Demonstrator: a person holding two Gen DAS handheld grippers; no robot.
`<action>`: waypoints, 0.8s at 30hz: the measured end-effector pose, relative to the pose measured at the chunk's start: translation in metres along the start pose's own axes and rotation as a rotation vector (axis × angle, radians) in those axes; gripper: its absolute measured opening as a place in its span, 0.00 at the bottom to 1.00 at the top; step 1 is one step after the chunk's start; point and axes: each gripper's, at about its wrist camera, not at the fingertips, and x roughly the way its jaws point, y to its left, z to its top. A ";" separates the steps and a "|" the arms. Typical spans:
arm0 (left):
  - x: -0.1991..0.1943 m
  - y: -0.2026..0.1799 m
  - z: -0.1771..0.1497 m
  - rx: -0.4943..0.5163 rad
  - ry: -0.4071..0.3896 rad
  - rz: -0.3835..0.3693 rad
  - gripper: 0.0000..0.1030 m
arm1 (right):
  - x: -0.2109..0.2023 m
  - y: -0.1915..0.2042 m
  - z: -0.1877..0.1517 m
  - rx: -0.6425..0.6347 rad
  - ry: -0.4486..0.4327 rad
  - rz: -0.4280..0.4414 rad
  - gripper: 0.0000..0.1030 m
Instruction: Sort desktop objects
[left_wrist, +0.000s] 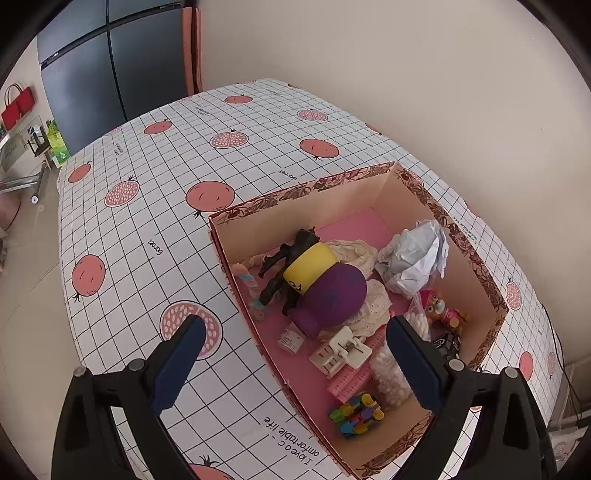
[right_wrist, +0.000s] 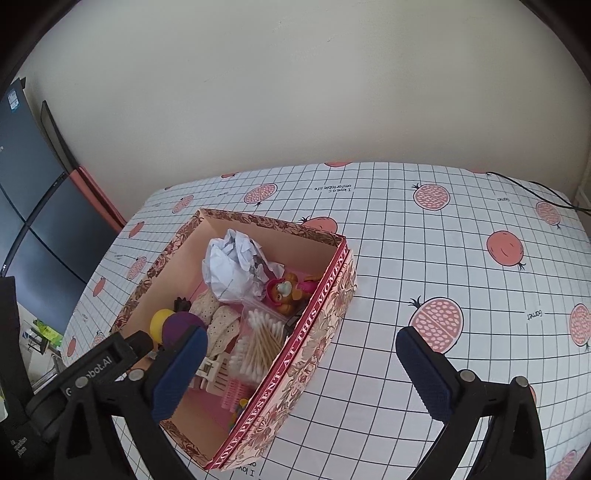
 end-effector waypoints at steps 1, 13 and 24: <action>-0.001 -0.002 -0.002 0.008 0.001 0.000 0.95 | -0.002 -0.002 -0.001 0.002 -0.001 -0.005 1.00; -0.029 -0.019 -0.037 0.146 -0.019 0.022 0.95 | -0.047 -0.020 -0.016 -0.020 -0.042 -0.063 1.00; -0.062 -0.023 -0.079 0.247 -0.082 -0.055 0.95 | -0.085 -0.037 -0.048 -0.109 -0.073 -0.131 1.00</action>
